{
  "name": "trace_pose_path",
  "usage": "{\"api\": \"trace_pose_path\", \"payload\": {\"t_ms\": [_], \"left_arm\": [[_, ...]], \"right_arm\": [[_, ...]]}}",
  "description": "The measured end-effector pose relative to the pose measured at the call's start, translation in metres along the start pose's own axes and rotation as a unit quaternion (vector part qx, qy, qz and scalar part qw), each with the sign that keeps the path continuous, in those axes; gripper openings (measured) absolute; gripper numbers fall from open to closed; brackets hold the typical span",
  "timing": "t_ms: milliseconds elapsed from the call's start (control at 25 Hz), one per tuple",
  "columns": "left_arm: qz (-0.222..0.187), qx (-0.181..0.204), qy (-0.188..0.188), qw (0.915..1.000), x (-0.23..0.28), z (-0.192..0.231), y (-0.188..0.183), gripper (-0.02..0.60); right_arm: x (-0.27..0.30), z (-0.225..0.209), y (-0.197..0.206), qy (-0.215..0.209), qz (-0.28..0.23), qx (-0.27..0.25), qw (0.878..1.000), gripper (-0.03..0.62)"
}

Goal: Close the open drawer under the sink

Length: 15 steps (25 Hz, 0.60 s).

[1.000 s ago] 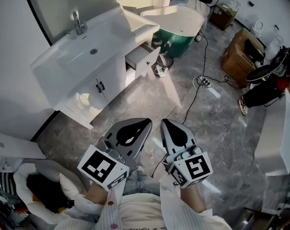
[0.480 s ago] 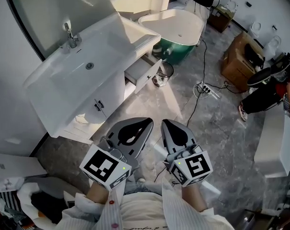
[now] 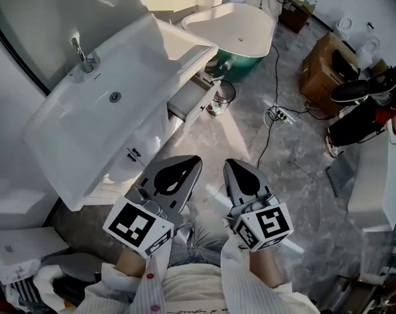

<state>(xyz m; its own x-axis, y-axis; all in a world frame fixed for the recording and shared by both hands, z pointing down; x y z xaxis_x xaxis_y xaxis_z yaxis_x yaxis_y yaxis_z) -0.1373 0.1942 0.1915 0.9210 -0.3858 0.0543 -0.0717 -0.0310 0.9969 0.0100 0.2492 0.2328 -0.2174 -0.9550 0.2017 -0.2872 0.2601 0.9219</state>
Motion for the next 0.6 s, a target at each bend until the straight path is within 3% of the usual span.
{"api": "trace_pose_path", "payload": {"t_ms": [360, 600], "left_arm": [[0.011, -0.007, 0.0, 0.9999, 0.036, 0.039, 0.011, 0.015], [0.014, -0.004, -0.015, 0.9998, 0.082, 0.065, 0.014, 0.015]], "right_arm": [[0.039, -0.033, -0.004, 0.021, 0.009, 0.012, 1.0, 0.01], [0.082, -0.072, -0.024, 0.002, 0.012, 0.007, 1.0, 0.01]]}}
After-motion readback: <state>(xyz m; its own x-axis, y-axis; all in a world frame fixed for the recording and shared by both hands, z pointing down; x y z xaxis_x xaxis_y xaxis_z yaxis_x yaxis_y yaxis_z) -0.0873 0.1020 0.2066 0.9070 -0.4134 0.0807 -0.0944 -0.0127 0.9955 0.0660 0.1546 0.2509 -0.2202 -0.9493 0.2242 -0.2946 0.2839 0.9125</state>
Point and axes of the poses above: the fingertips, and each gripper's own axes: x forward along the fingers, z to its left, y out of its underside, the point moved 7 cm from there along -x, backward along the fingers, and after that the axes turned 14 degrees about x, right-handed, at the moved point
